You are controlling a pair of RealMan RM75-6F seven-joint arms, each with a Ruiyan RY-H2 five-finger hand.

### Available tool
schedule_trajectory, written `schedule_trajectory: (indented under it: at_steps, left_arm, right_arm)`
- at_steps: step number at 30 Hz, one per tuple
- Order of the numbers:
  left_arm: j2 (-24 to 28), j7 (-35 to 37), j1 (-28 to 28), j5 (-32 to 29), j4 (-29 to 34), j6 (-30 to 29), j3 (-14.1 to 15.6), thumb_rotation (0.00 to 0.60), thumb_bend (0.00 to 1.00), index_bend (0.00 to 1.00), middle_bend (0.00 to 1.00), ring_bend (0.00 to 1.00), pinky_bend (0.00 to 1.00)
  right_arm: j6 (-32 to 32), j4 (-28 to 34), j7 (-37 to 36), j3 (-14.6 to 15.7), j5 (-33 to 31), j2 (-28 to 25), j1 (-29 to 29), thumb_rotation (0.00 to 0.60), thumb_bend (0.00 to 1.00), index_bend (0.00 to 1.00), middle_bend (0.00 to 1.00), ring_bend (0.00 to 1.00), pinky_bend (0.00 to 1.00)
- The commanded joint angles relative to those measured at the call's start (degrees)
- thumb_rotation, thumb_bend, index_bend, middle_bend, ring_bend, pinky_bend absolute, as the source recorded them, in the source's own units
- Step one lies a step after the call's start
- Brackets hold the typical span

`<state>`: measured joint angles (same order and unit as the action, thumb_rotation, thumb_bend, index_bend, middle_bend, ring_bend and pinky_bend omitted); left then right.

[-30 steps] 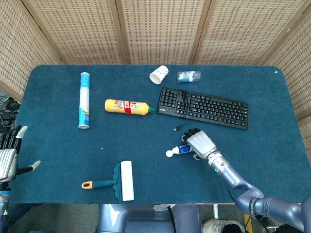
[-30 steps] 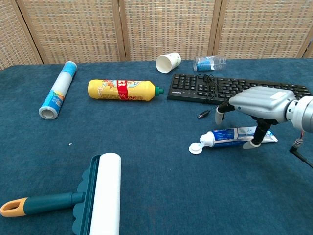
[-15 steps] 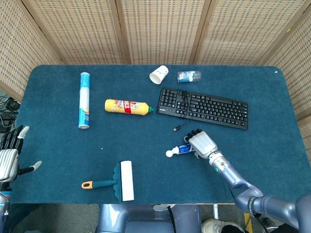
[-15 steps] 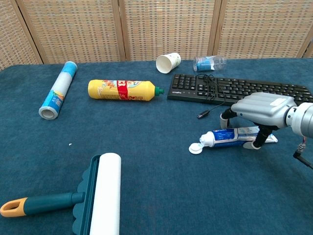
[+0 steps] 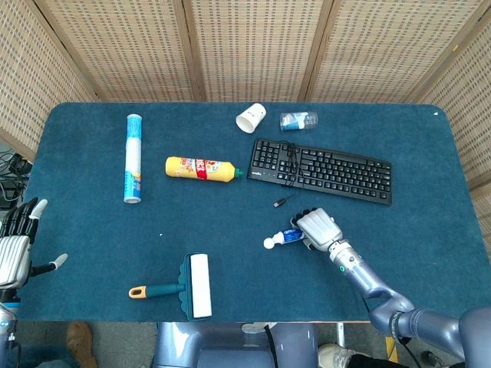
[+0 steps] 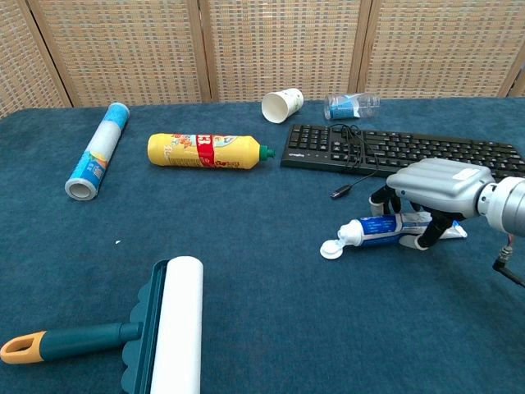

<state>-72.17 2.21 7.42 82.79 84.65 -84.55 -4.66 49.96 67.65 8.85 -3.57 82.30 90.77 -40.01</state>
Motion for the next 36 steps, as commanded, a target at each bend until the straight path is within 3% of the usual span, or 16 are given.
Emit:
schedule_trajectory:
  at_steps: [1,9,17,21,24,29,31,33,35,36]
  left_arm:
    - [-0.06,0.06,0.04,0.06,-0.07,0.09,0.02,0.600,0.00,0.00,0.00,0.00,0.00]
    - [0.06,0.53,0.21,0.42,0.11,0.26,0.03,0.600,0.00,0.00,0.00,0.00,0.00]
    - [1.97,9.66,3.72,2.45,0.10,4.45,-0.84,0.600,0.00,0.00,0.00,0.00,0.00]
    - [3.37,18.33,6.53,3.59,0.55,7.33,-1.82,0.600,0.00,0.00,0.00,0.00,0.00]
    - [2.98,34.71,11.39,4.91,-0.90,12.45,-3.46,0.600,0.00,0.00,0.00,0.00,0.00]
    - [1.30,50.15,16.05,6.32,-4.91,16.06,-4.49,0.597,0.00,0.00,0.00,0.00,0.00]
    - [1.56,59.12,18.13,6.56,-4.89,18.65,-4.61,0.556,0.00,0.00,0.00,0.00,0.00]
    - [1.35,68.27,20.41,7.01,-6.00,20.76,-4.83,0.449,0.00,0.00,0.00,0.00,0.00]
    - [-0.80,75.89,22.68,5.77,-7.61,22.77,-5.85,0.305,0.00,0.00,0.00,0.00,0.00]
    - [-1.52,77.49,23.20,5.24,-8.27,23.29,-6.16,0.276,0.00,0.00,0.00,0.00,0.00]
  right_arm:
    - [2.05,-1.44,-2.62,0.24,1.36,0.51,0.57,0.600,0.60,0.59,0.58,0.48,0.60]
    - [4.46,0.69,-4.44,-0.79,1.37,-0.48,1.06,0.600,0.64,0.65,0.63,0.54,0.67]
    - [6.23,11.62,1.90,-5.24,-3.83,-4.27,1.14,0.600,0.66,0.69,0.68,0.59,0.75]
    - [6.25,19.24,9.80,-8.24,-8.87,-6.95,0.15,0.600,0.66,0.70,0.69,0.60,0.77]
    - [5.83,26.77,15.79,-11.72,-14.72,-9.76,-1.56,0.600,0.67,0.70,0.69,0.61,0.77]
    - [5.79,33.27,22.24,-14.50,-23.18,-12.29,-3.88,0.600,0.67,0.71,0.70,0.62,0.78]
    - [6.12,35.19,24.53,-15.45,-26.26,-13.05,-5.09,0.600,0.67,0.71,0.70,0.62,0.78]
    - [6.74,36.94,26.83,-16.33,-29.33,-13.63,-6.54,0.600,0.67,0.71,0.70,0.62,0.78]
    - [7.38,38.30,28.85,-17.32,-32.21,-13.94,-8.25,0.600,0.67,0.71,0.70,0.62,0.78]
    - [7.55,38.54,29.43,-17.49,-33.12,-13.98,-8.73,0.600,0.67,0.71,0.70,0.62,0.78]
